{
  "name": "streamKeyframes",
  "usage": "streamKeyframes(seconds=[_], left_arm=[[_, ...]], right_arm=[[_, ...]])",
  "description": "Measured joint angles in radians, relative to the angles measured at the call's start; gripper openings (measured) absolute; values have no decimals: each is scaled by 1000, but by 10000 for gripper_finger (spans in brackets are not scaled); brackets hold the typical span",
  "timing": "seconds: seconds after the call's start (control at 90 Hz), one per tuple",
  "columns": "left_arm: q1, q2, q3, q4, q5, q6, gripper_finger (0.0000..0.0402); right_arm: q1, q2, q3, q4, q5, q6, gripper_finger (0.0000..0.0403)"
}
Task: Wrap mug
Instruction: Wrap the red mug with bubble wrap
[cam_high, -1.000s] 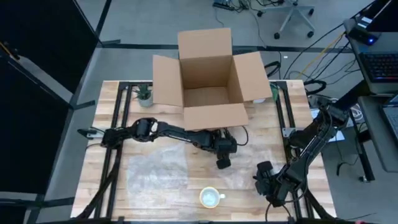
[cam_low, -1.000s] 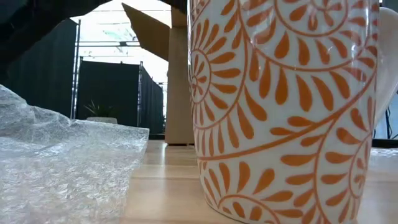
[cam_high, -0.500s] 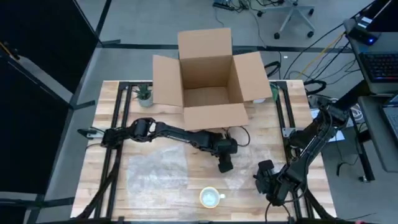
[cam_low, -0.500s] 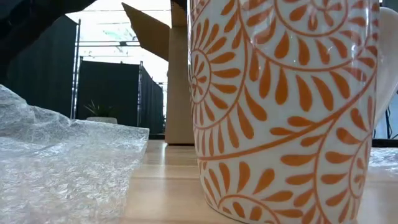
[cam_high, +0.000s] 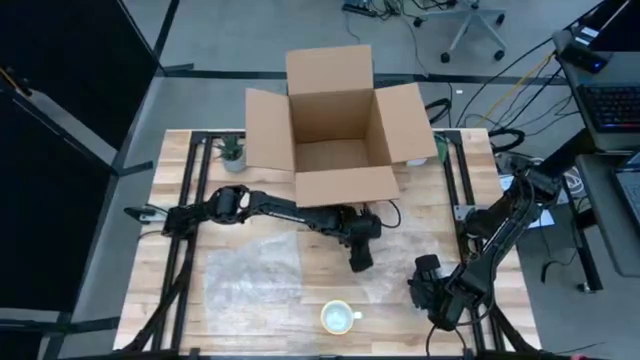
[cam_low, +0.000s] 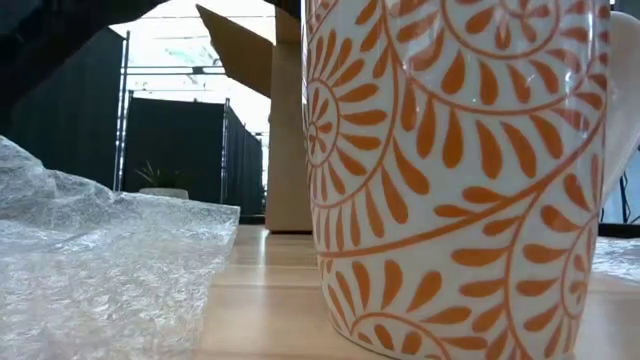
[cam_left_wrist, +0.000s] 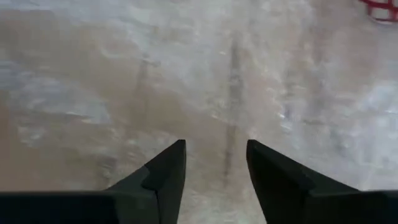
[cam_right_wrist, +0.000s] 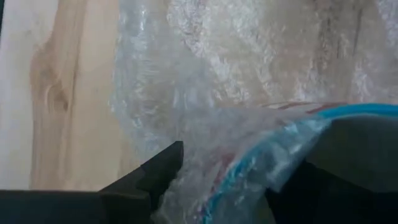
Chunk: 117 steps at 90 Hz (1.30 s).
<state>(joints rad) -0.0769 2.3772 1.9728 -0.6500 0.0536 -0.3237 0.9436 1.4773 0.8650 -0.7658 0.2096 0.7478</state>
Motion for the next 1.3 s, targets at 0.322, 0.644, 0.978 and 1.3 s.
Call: streamKeyframes(seconds=[0.322,0.644,0.978,1.3], left_arm=[[-1,39,1,25,-37,17,186],[-14,91,6,59,-148,62,108],[-54,83,75,107,-159,131,8],[-107,80,184,199,-182,290,0]], right_arm=[[0,0,0,-13,3,-4,183],[0,0,0,-13,4,-1,183],[0,0,0,-13,1,-4,183],[0,0,0,-13,0,-3,183]])
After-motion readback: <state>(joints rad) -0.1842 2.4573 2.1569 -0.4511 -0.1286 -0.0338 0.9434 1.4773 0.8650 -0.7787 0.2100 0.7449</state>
